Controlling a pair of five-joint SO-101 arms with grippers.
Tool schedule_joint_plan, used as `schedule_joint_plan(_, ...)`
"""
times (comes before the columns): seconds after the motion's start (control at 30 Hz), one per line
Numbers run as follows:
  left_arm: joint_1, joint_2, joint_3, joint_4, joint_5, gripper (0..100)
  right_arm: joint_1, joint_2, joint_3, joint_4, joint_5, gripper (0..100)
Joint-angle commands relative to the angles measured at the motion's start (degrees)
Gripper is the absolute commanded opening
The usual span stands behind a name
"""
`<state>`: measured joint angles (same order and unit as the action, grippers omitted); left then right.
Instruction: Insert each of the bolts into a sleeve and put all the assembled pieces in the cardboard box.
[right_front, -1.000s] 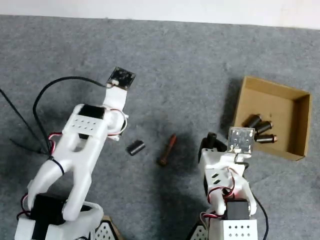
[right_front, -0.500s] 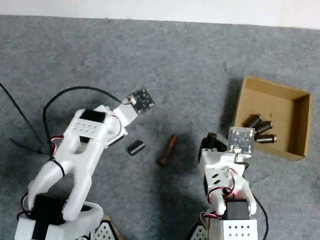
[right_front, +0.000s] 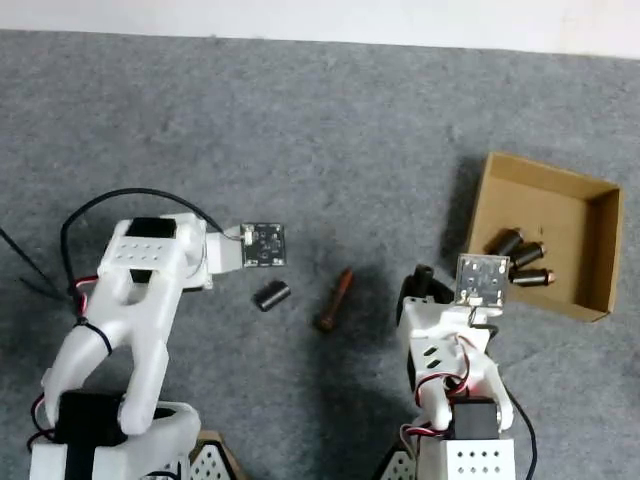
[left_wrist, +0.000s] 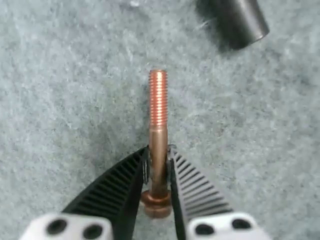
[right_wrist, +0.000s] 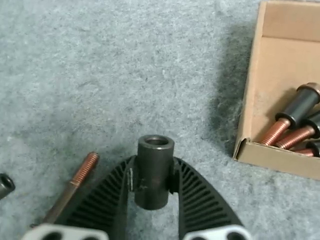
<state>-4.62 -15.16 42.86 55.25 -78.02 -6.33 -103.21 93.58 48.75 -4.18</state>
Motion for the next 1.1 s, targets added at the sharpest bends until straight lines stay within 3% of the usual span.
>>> schedule_joint_plan(0.0,-0.48,-0.22,-1.19,0.35,-12.75,1,0.48,-0.04,-0.66,-1.89,0.62,0.3)
schedule_joint_plan(0.07,-0.57,-0.22,-1.27,0.35,-10.46,4,0.48,-0.04,-0.57,-1.89,0.62,0.3)
schedule_joint_plan(0.23,-0.84,-0.57,-1.36,0.35,1.49,24,0.48,-0.04,-0.04,-1.98,0.62,0.3)
schedule_joint_plan(0.37,-0.57,-0.57,-3.56,0.26,10.55,23,0.57,-0.04,0.92,-3.82,0.62,0.3)
schedule_joint_plan(0.43,-0.66,-0.57,-6.46,0.26,22.86,21,0.57,-0.04,1.36,-4.26,0.62,0.3)
schedule_joint_plan(0.63,-5.41,-0.57,-11.47,3.43,81.05,20,0.57,-0.04,1.45,-4.26,0.62,0.3)
schedule_joint_plan(0.7,-5.23,-0.57,-11.21,3.60,93.10,20,0.57,-0.04,1.45,-4.26,0.62,0.3)
schedule_joint_plan(0.77,-4.09,-0.57,-11.21,3.78,101.01,20,0.57,-0.04,1.45,-4.26,0.62,0.3)
schedule_joint_plan(0.93,-2.42,-0.57,-10.07,10.20,110.33,20,0.57,-0.04,1.45,-4.26,0.62,0.3)
schedule_joint_plan(1.07,-2.07,-0.40,-9.71,15.47,124.66,20,0.57,-0.04,1.45,-4.26,0.62,0.3)
